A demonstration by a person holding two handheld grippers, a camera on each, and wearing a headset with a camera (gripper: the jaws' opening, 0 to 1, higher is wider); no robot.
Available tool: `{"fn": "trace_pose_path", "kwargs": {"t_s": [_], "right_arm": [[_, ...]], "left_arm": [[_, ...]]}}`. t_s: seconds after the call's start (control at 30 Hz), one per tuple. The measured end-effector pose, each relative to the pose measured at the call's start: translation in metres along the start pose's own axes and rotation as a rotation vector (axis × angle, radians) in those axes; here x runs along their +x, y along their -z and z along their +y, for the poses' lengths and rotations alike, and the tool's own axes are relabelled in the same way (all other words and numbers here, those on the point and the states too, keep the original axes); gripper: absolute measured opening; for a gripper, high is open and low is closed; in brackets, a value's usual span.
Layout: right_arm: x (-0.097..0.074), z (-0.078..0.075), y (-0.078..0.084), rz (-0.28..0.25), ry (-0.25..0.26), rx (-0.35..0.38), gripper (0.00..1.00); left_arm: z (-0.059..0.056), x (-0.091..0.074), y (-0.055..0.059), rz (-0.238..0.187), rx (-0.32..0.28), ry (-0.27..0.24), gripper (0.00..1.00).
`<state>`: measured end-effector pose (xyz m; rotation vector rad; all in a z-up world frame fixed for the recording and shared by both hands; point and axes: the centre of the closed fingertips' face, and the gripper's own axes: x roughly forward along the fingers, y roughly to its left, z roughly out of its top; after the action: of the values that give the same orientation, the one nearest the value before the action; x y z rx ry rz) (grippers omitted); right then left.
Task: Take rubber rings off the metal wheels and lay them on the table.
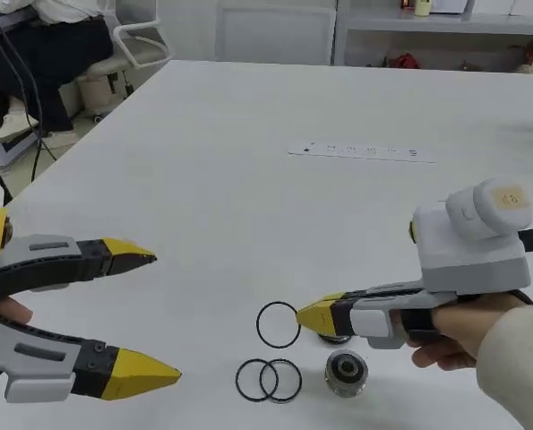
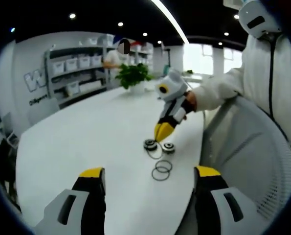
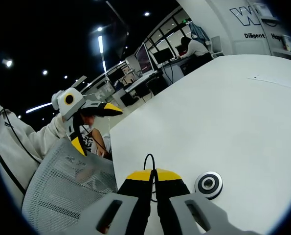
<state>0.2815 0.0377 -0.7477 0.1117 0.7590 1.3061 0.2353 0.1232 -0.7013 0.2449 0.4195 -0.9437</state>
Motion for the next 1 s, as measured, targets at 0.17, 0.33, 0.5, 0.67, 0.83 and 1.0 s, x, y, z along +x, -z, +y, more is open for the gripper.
{"fn": "trace_pose_path", "kwargs": {"t_s": [0.17, 0.33, 0.5, 0.67, 0.83, 1.0], "right_arm": [[0.007, 0.004, 0.01, 0.036, -0.011, -0.01, 0.0], [0.014, 0.005, 0.021, 0.079, -0.026, -0.019, 0.0], [0.019, 0.01, 0.03, 0.115, -0.043, -0.025, 0.0], [0.022, 0.013, 0.037, 0.141, -0.05, -0.035, 0.0], [0.025, 0.013, 0.043, 0.162, -0.052, -0.037, 0.0], [0.028, 0.013, 0.05, 0.183, -0.048, -0.046, 0.0]], "left_arm": [[-0.004, -0.002, 0.011, 0.0, -0.042, -0.018, 0.75], [-0.003, -0.002, 0.014, -0.017, -0.071, -0.036, 0.75], [-0.007, 0.001, 0.017, -0.026, -0.093, -0.04, 0.75], [-0.015, 0.005, 0.022, -0.025, -0.108, -0.026, 0.75], [-0.019, 0.009, 0.024, -0.027, -0.123, -0.015, 0.75], [-0.02, 0.01, 0.026, -0.018, -0.122, -0.01, 0.74]]}}
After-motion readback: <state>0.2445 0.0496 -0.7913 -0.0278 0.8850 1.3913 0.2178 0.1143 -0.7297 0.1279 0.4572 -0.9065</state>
